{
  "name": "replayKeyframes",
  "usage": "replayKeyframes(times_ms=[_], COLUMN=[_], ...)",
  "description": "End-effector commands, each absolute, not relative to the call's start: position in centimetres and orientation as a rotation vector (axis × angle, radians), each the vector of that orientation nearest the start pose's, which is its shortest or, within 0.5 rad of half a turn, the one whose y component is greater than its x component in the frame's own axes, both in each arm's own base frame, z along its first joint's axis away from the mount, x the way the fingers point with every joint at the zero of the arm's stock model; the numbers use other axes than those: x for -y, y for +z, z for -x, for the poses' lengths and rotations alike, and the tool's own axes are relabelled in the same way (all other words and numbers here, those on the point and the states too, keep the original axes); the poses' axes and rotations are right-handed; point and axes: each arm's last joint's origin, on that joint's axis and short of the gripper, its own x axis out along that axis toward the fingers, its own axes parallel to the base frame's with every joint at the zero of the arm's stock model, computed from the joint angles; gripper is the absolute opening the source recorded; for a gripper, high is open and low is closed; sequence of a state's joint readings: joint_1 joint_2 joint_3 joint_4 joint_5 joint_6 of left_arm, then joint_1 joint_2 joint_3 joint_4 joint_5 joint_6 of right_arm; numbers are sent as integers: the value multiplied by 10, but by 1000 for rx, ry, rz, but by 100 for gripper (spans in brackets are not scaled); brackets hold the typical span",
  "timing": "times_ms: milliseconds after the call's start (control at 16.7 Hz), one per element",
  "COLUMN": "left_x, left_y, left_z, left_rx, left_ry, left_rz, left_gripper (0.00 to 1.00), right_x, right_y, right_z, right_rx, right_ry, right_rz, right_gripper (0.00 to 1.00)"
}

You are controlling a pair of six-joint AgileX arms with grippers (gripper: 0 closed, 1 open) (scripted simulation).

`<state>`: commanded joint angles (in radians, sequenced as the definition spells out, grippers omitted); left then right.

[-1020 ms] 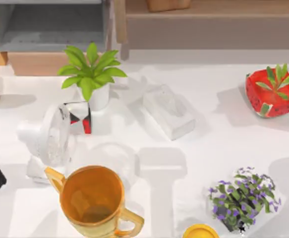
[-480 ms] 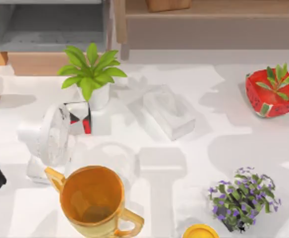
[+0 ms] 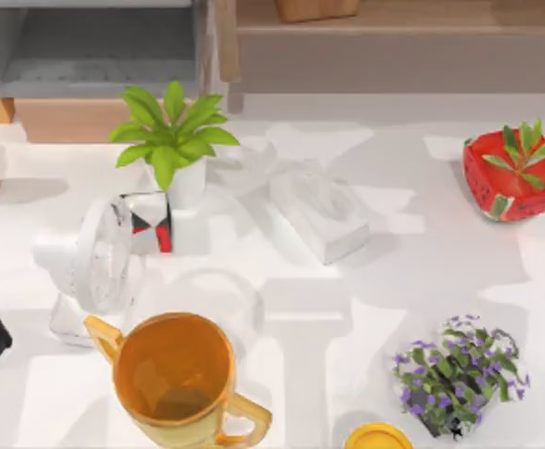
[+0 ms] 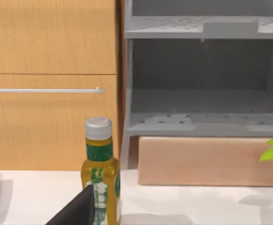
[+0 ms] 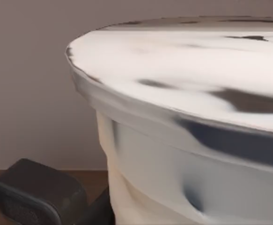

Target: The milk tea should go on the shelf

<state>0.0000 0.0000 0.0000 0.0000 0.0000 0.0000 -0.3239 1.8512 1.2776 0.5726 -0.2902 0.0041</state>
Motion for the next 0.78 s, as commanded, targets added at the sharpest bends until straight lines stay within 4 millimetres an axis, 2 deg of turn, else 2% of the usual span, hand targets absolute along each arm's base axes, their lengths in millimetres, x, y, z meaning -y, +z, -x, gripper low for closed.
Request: replayKeyframes(times_ms=[240, 780], left_x=[1, 1], left_y=[160, 160], left_z=[-106, -106], left_rx=[0, 0], left_ry=[0, 0], left_rz=[0, 0], left_gripper=[100, 100], right_x=[128, 126], right_y=[270, 241], right_z=[-416, -456], right_rx=[-6, -5], right_ry=[-19, -13], right_rz=[10, 10], right_gripper=[0, 0])
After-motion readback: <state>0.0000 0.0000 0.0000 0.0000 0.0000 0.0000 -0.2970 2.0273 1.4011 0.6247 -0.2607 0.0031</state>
